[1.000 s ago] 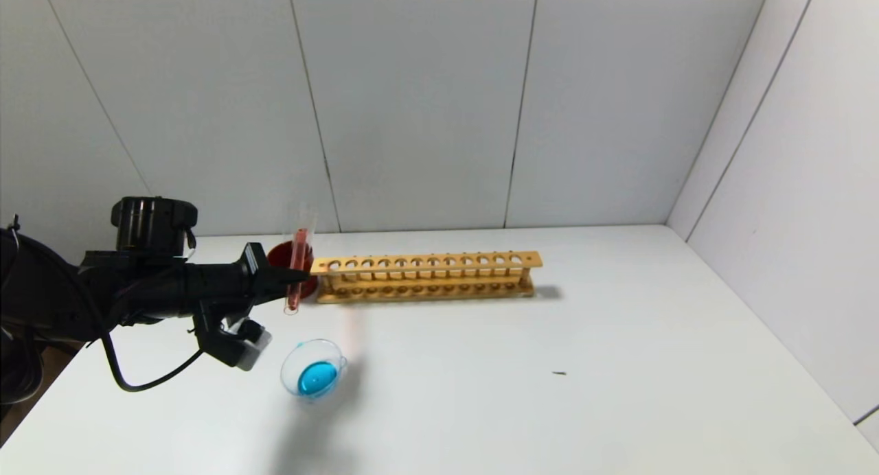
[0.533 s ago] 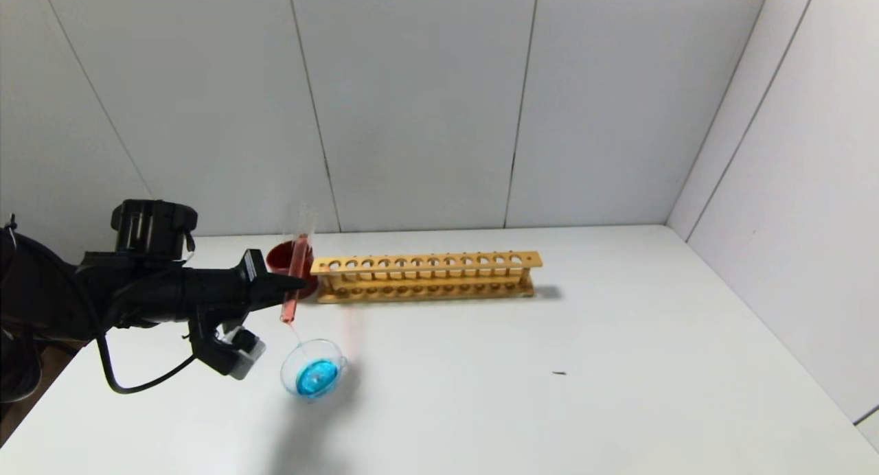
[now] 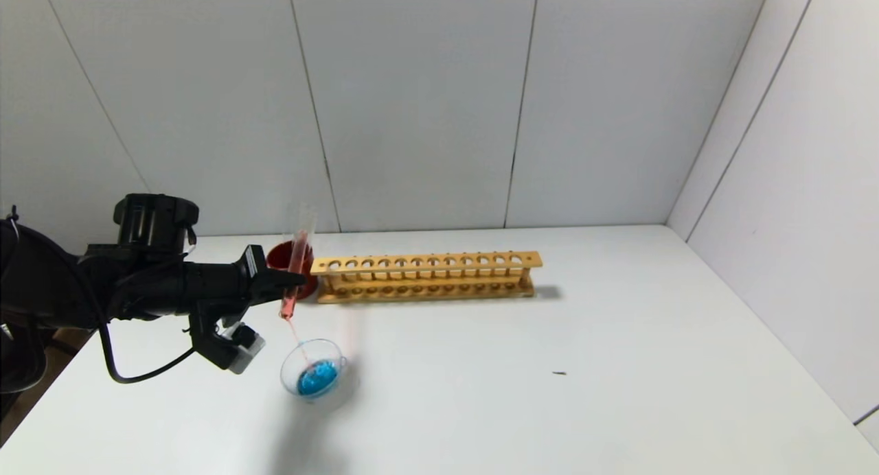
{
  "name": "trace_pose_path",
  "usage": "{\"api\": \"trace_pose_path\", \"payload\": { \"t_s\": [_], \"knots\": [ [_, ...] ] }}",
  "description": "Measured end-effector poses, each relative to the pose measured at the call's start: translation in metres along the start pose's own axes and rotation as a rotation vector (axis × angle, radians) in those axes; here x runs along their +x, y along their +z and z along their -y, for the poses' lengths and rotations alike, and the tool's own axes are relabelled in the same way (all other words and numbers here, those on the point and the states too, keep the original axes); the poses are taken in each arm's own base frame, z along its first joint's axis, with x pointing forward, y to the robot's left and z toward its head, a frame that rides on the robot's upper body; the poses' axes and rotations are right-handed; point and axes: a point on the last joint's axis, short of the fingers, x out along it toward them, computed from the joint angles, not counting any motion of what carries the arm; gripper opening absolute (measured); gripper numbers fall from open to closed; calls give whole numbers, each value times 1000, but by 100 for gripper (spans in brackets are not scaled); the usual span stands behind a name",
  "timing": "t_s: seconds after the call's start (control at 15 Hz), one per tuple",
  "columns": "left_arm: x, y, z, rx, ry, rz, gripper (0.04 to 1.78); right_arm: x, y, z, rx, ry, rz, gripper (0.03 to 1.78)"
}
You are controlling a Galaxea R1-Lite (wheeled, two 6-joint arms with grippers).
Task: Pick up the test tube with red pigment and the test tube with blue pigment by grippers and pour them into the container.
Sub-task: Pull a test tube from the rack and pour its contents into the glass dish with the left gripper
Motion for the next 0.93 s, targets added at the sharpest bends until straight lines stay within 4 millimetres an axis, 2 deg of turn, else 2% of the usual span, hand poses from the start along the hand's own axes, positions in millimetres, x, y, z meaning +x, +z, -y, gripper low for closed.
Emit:
{"api": "trace_pose_path", "payload": {
  "t_s": [0.93],
  "knots": [
    [0,0,-6,104,9,-5,31,0,0,0,0,0,0,175]
  ]
}}
